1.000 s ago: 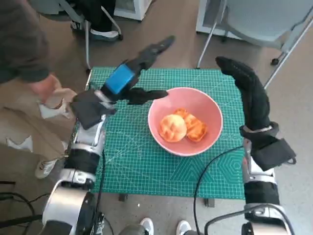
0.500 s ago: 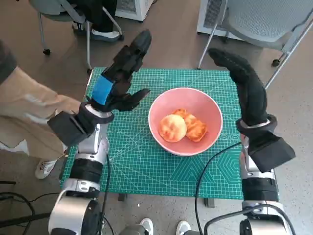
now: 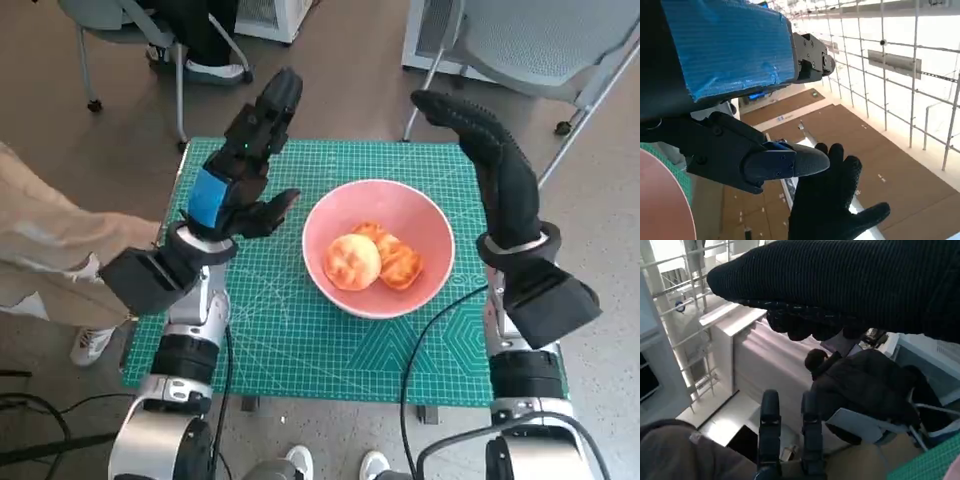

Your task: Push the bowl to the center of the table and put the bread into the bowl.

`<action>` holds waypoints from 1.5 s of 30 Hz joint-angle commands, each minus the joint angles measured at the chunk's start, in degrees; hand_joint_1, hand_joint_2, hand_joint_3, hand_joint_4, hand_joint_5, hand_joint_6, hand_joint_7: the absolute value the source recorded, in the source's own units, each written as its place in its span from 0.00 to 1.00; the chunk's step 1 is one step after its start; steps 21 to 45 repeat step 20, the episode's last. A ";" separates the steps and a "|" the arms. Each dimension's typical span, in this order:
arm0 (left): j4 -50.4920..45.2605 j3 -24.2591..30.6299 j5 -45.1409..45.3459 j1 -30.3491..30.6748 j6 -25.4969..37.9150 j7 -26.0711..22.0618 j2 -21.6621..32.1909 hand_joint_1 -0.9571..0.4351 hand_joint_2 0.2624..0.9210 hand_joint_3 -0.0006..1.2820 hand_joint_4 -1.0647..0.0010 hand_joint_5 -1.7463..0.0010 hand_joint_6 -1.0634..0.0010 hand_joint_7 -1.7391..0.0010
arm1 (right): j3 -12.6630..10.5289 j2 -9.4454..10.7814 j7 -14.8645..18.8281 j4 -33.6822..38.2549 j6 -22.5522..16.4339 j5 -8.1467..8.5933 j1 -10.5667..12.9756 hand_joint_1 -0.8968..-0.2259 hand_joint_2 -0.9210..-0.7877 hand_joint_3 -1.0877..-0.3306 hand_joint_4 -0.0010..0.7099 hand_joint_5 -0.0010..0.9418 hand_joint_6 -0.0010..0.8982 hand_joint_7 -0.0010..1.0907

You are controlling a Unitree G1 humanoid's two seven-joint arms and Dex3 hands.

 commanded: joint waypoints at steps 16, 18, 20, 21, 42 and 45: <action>-3.13 -0.30 -0.24 2.21 1.69 -0.08 -0.46 0.18 1.00 0.37 0.98 1.00 0.87 1.00 | 0.02 -0.21 -0.21 0.56 0.77 -0.43 -0.37 0.27 0.00 0.33 0.23 0.01 0.00 0.40; -3.05 -0.28 -0.33 2.14 1.66 -0.22 -0.47 0.18 1.00 0.37 0.98 1.00 0.88 1.00 | 0.00 -0.25 -0.26 0.59 0.78 -0.50 -0.45 0.27 0.00 0.33 0.23 0.01 0.00 0.40; -3.03 -0.26 -0.37 2.07 1.64 -0.30 -0.47 0.18 1.00 0.38 0.98 1.00 0.88 1.00 | -0.01 -0.25 -0.27 0.52 0.82 -0.50 -0.48 0.27 0.00 0.33 0.24 0.01 0.00 0.40; -3.03 -0.26 -0.37 2.07 1.64 -0.30 -0.47 0.18 1.00 0.38 0.98 1.00 0.88 1.00 | -0.01 -0.25 -0.27 0.52 0.82 -0.50 -0.48 0.27 0.00 0.33 0.24 0.01 0.00 0.40; -3.03 -0.26 -0.37 2.07 1.64 -0.30 -0.47 0.18 1.00 0.38 0.98 1.00 0.88 1.00 | -0.01 -0.25 -0.27 0.52 0.82 -0.50 -0.48 0.27 0.00 0.33 0.24 0.01 0.00 0.40; -3.03 -0.26 -0.37 2.07 1.64 -0.30 -0.47 0.18 1.00 0.38 0.98 1.00 0.88 1.00 | -0.01 -0.25 -0.27 0.52 0.82 -0.50 -0.48 0.27 0.00 0.33 0.24 0.01 0.00 0.40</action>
